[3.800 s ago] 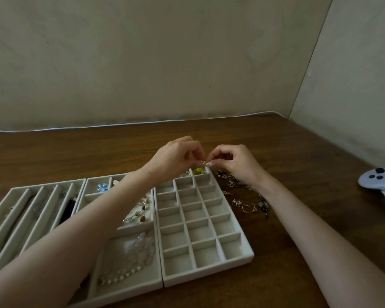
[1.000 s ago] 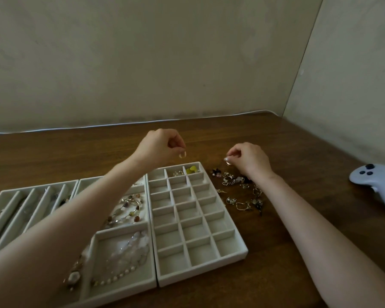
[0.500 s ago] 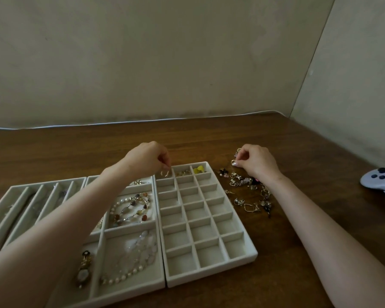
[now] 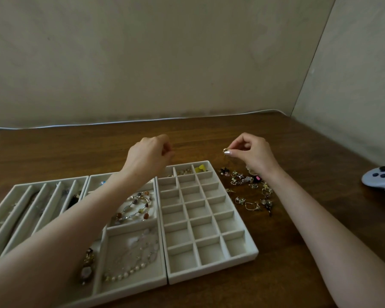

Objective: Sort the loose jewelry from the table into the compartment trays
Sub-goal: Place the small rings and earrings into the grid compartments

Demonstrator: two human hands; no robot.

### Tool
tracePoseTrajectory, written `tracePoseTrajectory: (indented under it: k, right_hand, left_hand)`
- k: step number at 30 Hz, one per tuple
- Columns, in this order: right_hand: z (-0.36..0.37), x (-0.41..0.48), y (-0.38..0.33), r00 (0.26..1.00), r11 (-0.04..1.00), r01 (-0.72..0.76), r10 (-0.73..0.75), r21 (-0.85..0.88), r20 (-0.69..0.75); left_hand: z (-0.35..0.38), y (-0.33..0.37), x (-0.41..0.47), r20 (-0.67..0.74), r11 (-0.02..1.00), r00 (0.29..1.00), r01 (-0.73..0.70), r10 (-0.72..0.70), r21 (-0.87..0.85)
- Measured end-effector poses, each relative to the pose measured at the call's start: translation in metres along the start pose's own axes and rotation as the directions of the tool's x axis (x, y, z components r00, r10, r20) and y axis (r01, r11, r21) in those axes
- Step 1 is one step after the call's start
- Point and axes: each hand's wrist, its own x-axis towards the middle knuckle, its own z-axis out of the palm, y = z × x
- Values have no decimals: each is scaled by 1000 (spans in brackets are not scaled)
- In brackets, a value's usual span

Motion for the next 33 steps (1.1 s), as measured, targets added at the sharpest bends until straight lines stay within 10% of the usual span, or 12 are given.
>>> tracePoseTrajectory:
  k: [8,23,33]
  right_hand:
    - [14,-15,-29,964,957,89,-152,277,218]
    - [16,-15,-29,976,965,59,-109,255,189]
    - [26,-20,-31,930,957,61,-158,285,332]
  left_hand:
    - [4,26,-9,122,854,985,-45,126,-519]
    - [4,15,-7,62,901,995,-47,81,-431]
    - [2,21,-10,180,565,981,186,-68,-804]
